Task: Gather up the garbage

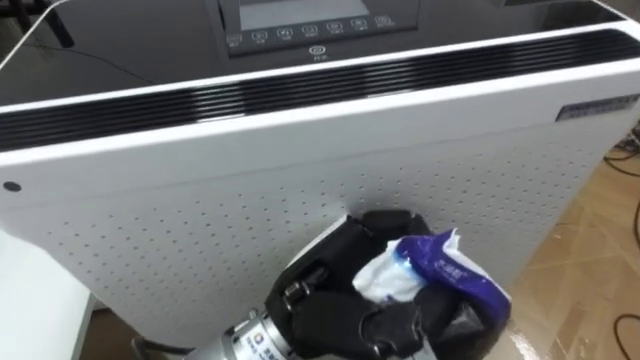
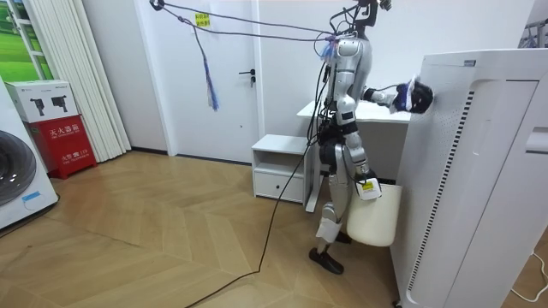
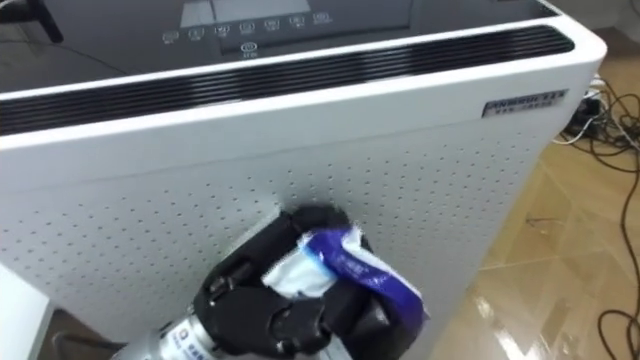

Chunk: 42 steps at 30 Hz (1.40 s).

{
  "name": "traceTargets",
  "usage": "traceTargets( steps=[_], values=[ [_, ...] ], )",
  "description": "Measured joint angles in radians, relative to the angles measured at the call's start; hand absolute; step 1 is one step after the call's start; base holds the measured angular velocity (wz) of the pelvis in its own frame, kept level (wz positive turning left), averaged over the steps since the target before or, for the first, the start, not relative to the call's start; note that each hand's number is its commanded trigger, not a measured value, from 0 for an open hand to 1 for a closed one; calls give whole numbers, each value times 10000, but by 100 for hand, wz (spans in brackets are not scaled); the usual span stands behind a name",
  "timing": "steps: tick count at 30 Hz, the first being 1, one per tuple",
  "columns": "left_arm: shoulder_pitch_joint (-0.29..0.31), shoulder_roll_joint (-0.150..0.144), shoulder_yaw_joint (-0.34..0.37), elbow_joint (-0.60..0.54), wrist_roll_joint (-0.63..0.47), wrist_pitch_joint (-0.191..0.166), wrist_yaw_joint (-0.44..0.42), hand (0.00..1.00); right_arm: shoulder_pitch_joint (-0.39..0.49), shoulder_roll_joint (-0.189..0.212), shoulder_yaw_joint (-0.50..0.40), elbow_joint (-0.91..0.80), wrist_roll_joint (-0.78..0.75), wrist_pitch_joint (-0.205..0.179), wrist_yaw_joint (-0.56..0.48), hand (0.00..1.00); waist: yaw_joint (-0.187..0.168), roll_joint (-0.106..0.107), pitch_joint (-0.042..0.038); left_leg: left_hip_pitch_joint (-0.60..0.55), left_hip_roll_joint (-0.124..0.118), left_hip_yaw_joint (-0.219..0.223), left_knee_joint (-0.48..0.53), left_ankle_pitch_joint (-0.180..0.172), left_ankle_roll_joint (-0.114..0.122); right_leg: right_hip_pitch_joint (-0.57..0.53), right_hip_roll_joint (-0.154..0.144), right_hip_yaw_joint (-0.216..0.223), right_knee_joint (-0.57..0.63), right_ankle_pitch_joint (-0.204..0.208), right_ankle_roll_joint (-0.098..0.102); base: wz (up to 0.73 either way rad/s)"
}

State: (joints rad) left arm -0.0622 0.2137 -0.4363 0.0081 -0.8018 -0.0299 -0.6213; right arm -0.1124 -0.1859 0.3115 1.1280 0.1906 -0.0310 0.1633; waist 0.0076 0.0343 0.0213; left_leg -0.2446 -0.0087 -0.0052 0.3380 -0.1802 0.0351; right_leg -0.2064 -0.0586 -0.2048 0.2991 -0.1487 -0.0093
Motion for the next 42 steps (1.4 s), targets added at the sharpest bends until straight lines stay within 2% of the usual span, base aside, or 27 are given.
traceTargets(
  steps=[3, 6, 9, 13, 19, 23, 29, 33, 35, 42],
  values=[
    [-3, -51, 23, 854, 206, -2, 56, 100, -186, -2, -117, -2, -3, 6, 5, 100, 20, -1, 28, -409, 7, 47, 58, 107, -37, -536, -99, -14, 281, -15, -77, -4],
    [-4, -79, 68, 1477, 552, -23, 254, 100, -308, 13, -177, -7, 3, -1, -11, 100, 40, 19, 43, -680, 62, 67, 56, 181, -84, -813, -54, 12, 277, 40, -162, -2],
    [-9, -107, 66, 2229, 693, -153, 396, 100, -447, 70, -178, -32, 44, -45, -119, 100, 46, 20, 50, -955, 194, 307, 62, 212, -134, -1115, 11, 45, 293, 76, -222, -4],
    [-36, -260, 81, 3295, 719, -210, 690, 100, -543, 218, -178, -7, 165, -161, -315, 100, 35, 0, 77, -1290, 281, 363, 81, 271, -202, -1436, 83, 26, 285, 106, -292, 0],
    [-187, -266, 258, 4485, 1735, -418, 1158, 100, -877, 254, -189, 42, 368, -235, -313, 100, 38, -38, 159, -1686, 323, 560, 121, 282, -219, -1909, 108, 173, 347, 115, -321, -6],
    [-195, -262, 432, 4712, 2013, -499, 1613, 100, -1051, 250, -203, 41, 395, -245, -337, 100, 28, -86, 201, -1899, 324, 586, 155, 282, -218, -2106, 109, 192, 338, 114, -321, -2],
    [-187, -274, 419, 4914, 2275, -664, 2120, 100, -1051, 253, -194, 44, 392, -351, -342, 100, 53, -86, 203, -1994, 330, 597, 152, 282, -217, -2168, 107, 162, 310, 114, -320, 0],
    [-201, -287, 406, 5189, 2297, -854, 2196, 100, -1084, 257, -192, 37, 440, -372, -334, 100, 78, -94, 208, -2024, 337, 745, 66, 285, -212, -2314, 95, 232, 388, 101, -323, -4],
    [-217, -286, 388, 5541, 2693, -996, 2208, 100, -1050, 267, -161, 37, 442, -384, -342, 100, 105, -116, 221, -2047, 344, 836, 87, 287, -209, -2347, 77, 244, 453, 64, -324, -2],
    [-219, -277, 286, 5910, 3159, -1008, 2223, 100, -1053, 265, -146, -11, 454, -427, -430, 100, 58, -157, 241, -2517, 360, 890, 310, 302, -184, -2733, 15, 103, 631, 40, -334, 7]
  ],
)
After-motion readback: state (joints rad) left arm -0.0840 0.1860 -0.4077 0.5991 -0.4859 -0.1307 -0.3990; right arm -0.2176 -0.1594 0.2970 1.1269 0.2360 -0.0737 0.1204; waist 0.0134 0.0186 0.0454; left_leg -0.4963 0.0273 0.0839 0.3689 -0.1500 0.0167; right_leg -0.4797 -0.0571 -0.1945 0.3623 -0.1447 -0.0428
